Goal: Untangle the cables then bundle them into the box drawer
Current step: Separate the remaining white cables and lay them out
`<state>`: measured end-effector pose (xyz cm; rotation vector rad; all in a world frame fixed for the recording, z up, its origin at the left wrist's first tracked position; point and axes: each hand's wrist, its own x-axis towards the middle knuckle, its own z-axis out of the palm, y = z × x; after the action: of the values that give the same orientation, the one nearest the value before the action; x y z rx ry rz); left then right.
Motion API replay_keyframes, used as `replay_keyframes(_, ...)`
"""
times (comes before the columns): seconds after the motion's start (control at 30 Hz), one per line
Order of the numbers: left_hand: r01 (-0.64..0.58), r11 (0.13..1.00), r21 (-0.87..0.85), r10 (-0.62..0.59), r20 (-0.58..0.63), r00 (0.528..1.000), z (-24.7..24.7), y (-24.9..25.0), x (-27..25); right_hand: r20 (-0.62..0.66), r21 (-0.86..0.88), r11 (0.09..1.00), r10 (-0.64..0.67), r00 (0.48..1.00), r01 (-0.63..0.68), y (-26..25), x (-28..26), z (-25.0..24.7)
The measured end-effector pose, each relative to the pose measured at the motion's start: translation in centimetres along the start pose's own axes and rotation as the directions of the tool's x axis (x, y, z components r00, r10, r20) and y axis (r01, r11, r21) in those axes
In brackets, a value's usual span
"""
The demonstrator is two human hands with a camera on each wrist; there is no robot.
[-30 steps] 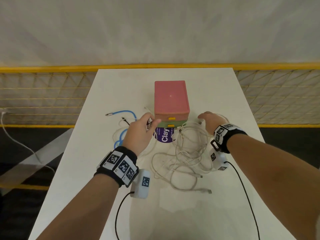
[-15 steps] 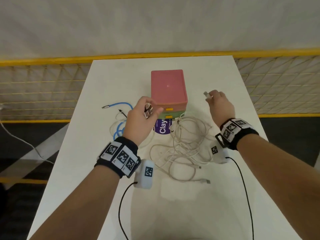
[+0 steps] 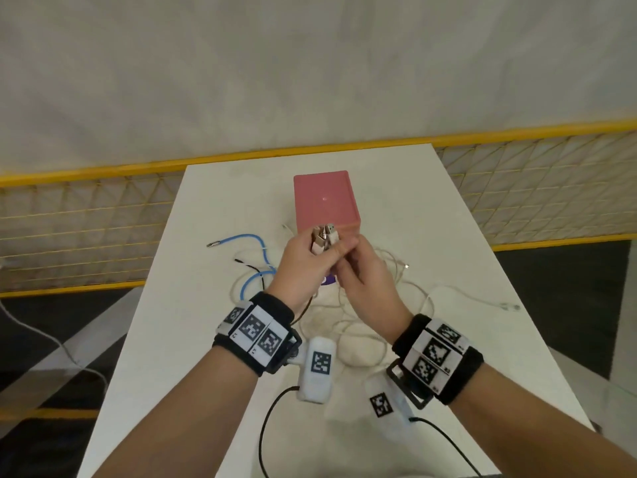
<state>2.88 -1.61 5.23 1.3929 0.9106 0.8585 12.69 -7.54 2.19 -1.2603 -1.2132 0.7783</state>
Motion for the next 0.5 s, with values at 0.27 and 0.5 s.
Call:
replay_keyframes(0.27, -0.021, 0.999, -0.032, 0.019, -0.074, 0.997, -0.3, 1.0, 0.6, 0.175, -0.281, 0.96, 0.044, 0.984, 0.007, 1.3, -0.7, -1.1)
replay_keyframes(0.5, -0.148, 0.972, -0.182, 0.138, -0.068, 0.988, -3.4, 4.3, 1.6, 0.286, -0.409, 0.913, 0.121, 0.951, 0.007, 4.0, -1.8, -3.6)
